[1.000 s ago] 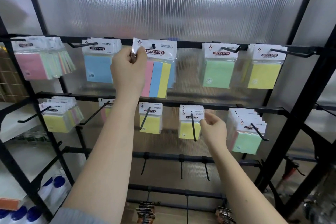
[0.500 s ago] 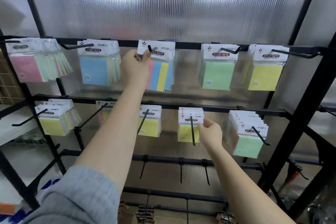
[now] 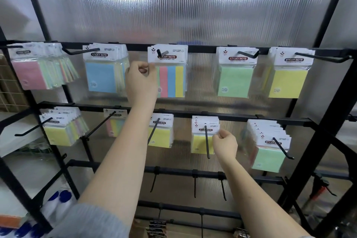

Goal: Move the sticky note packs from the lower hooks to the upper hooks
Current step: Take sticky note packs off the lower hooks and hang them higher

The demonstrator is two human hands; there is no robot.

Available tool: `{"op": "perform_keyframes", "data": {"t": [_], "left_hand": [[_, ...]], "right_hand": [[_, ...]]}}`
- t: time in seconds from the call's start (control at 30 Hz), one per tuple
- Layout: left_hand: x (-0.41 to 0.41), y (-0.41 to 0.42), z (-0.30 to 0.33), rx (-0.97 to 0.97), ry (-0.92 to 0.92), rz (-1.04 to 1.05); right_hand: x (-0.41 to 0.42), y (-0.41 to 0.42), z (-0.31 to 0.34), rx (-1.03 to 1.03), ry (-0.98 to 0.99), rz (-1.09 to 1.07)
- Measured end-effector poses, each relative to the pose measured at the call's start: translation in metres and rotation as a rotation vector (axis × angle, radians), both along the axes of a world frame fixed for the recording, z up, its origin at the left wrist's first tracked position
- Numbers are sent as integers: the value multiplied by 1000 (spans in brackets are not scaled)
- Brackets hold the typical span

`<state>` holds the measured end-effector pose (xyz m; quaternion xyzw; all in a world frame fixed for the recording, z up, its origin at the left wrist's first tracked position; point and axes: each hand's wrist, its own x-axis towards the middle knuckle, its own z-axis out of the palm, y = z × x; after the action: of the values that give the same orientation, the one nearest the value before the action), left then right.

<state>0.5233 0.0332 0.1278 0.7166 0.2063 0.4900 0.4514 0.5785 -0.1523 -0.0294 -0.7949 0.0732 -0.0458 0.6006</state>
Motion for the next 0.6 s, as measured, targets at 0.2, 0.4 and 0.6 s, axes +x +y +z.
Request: {"op": "perform_keyframes", "data": {"t": [0.2,0.4,0.6], "left_hand": [[-14,-1,-26,-60,59,-73],[-28,1,-67,-121,255,-50],[-34,13,-103,-166,424,-98]], "right_hand": [[0,2,3,18,-33,-70],[-1,4,-3,58,-28,-13],[-17,1,-3,39,-29,41]]}}
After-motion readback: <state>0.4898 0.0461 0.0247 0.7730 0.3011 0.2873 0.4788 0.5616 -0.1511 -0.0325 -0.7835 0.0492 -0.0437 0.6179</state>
